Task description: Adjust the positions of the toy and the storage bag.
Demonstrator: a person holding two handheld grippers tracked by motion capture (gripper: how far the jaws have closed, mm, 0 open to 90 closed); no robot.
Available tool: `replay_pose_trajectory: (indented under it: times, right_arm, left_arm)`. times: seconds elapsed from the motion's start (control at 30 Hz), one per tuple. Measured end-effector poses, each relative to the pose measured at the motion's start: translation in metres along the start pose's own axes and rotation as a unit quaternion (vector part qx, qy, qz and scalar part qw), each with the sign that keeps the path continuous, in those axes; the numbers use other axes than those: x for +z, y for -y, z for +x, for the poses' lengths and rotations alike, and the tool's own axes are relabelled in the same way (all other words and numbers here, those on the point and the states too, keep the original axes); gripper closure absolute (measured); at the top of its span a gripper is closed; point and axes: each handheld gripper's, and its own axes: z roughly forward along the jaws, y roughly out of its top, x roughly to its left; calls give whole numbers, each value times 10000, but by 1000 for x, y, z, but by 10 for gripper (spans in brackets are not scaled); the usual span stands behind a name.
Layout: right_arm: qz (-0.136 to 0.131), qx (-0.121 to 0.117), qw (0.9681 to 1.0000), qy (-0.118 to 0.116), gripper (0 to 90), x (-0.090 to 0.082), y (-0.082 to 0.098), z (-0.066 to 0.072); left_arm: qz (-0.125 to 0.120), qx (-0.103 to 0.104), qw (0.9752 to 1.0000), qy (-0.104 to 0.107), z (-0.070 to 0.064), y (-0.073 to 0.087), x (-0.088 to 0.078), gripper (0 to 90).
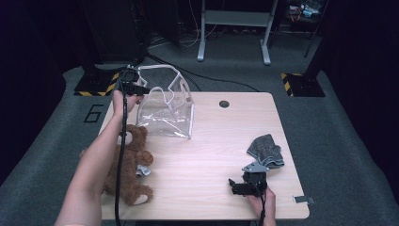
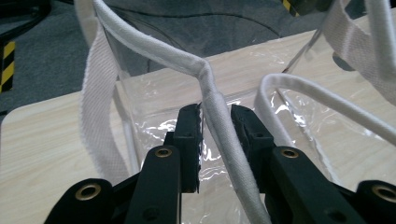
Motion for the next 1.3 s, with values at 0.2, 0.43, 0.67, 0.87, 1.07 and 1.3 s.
replay_pose_trajectory:
  times: [0.2,0.43,0.67,0.87,1.07,1.3]
  right_arm:
    - [1,-2,10000,0,68,0,0,0]
    - [5,-2,10000,2,68,0,0,0]
    - [4,-2,10000,4,68,0,0,0]
    - [1,-1,10000,2,68,0,0,0]
    - [1,1,10000,0,69,0,0,0]
    - [1,4,10000,-4,70,0,0,0]
  left_arm:
    - [-54,127,9998,127,-6,-2,2,735]
    - [-88,299,9991,289,-18,-4,6,736]
    - [-110,404,9979,500,-36,-6,11,735]
    - [-77,529,9965,642,-48,-7,12,732]
    - [-38,637,9949,787,-58,-7,12,719]
    - [-109,739,9925,964,-73,-7,14,710]
